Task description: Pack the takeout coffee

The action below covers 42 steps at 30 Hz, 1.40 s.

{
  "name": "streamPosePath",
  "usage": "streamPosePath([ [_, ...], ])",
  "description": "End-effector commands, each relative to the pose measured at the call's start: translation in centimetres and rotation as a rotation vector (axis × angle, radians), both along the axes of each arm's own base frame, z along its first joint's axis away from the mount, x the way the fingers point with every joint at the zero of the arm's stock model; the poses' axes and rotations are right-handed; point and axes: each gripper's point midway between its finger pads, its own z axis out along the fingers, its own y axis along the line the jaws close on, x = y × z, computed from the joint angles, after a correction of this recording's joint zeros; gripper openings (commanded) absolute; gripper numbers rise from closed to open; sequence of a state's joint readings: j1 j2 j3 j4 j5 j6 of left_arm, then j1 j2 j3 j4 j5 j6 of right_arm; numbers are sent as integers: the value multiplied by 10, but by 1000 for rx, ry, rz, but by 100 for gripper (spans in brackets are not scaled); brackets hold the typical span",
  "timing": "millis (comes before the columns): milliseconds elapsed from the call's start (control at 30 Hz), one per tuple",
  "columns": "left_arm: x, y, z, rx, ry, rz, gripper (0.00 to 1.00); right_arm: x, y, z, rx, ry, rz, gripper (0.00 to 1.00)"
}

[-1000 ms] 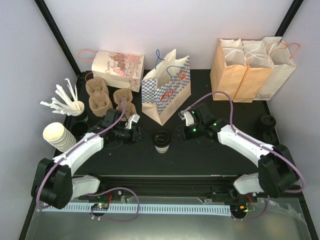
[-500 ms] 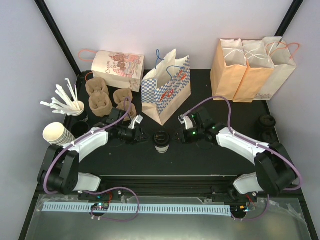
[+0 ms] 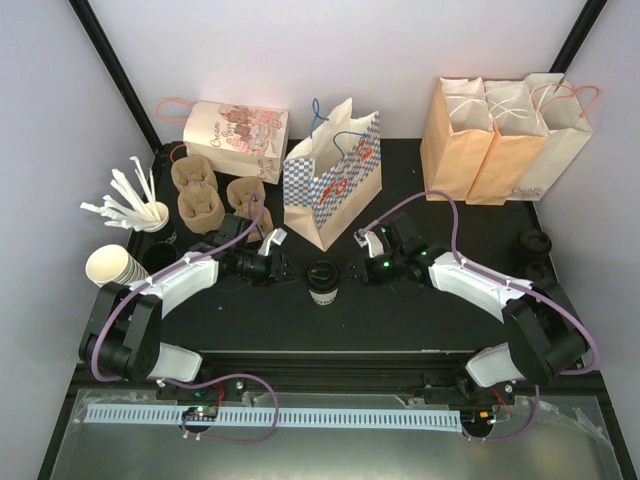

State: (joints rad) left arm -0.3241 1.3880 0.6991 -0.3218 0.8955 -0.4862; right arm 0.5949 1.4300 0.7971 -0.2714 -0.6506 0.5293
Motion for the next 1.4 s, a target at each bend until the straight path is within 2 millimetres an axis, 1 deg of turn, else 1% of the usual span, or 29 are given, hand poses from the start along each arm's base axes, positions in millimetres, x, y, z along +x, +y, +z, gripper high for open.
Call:
streamPosePath([
  [0, 9, -3, 4, -7, -44, -15, 30, 3, 0, -8, -29, -7, 4, 28],
  [133, 7, 0, -5, 21, -34, -13, 28, 0, -4, -21, -60, 7, 1, 27],
  [300, -3, 3, -23, 64, -7, -16, 27, -7, -12, -40, -98, 27, 0, 25],
  [533, -23, 8, -55, 128, 43, -17, 27, -26, -25, -76, -142, 86, -2, 25],
  [600, -27, 7, -62, 139, 55, -19, 27, -30, -25, -82, -148, 97, 2, 25],
  [667, -30, 7, -65, 148, 58, -21, 26, -32, -25, -84, -152, 101, 6, 25],
  [733, -30, 7, -63, 151, 53, -18, 26, -30, -25, -80, -151, 87, 0, 25],
  [800, -28, 8, -55, 155, 37, -13, 26, -26, -24, -70, -152, 59, -5, 25],
  [867, -24, 7, -44, 155, 13, -9, 26, -19, -23, -55, -151, 23, -10, 25],
  [933, -18, 6, -28, 149, -22, -2, 27, -11, -21, -38, -155, -19, -15, 26],
  [1067, -4, 7, -1, 168, -87, 21, 29, 4, -19, -7, -163, -100, -17, 32],
  [1100, -2, 7, 5, 168, -102, 24, 32, 7, -19, 1, -163, -121, -16, 34],
  [1167, 2, 5, 16, 156, -120, 28, 41, 10, -18, 13, -164, -155, -1, 39],
  [1200, 4, 4, 20, 151, -122, 28, 47, 11, -19, 19, -169, -173, 5, 42],
  [1233, 4, 3, 32, 134, -149, 30, 53, 12, -20, 22, -181, -188, 12, 45],
  [1267, 3, 3, 38, 129, -155, 29, 57, 13, -21, 27, -193, -206, 21, 48],
  [1367, 1, 7, 56, 127, -197, 45, 64, 13, -23, 38, -255, -280, 65, 61],
])
